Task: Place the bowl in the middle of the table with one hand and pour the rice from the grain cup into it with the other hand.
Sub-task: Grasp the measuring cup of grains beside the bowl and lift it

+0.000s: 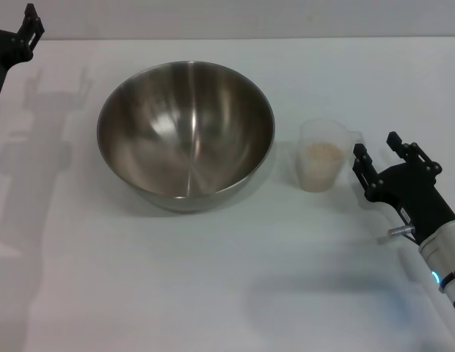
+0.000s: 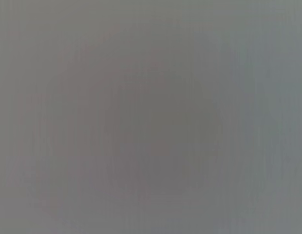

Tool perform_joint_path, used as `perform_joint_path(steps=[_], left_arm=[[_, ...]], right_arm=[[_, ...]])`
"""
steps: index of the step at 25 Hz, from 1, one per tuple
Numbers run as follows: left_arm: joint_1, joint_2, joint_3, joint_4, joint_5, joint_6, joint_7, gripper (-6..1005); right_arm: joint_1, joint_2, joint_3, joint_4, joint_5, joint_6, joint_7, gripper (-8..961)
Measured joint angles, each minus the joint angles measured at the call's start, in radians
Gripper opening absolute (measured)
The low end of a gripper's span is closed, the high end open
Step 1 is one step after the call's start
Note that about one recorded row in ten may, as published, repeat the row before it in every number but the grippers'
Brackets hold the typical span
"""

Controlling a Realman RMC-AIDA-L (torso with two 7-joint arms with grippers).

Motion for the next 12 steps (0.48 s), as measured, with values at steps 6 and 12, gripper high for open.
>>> perform_joint_path(steps=[6, 12], left_arm=[[-0.005, 0.000, 0.000, 0.002, 0.000, -0.001, 0.000, 840], [-0.013, 0.000, -0.001, 0.002, 0.000, -0.001, 0.000, 840]], right_arm=[[0.015, 0.001, 0.001, -0.014, 0.000, 0.001, 0.003, 544], [0.035, 0.002, 0.001, -0.023, 0.003, 0.031, 0.004, 543]])
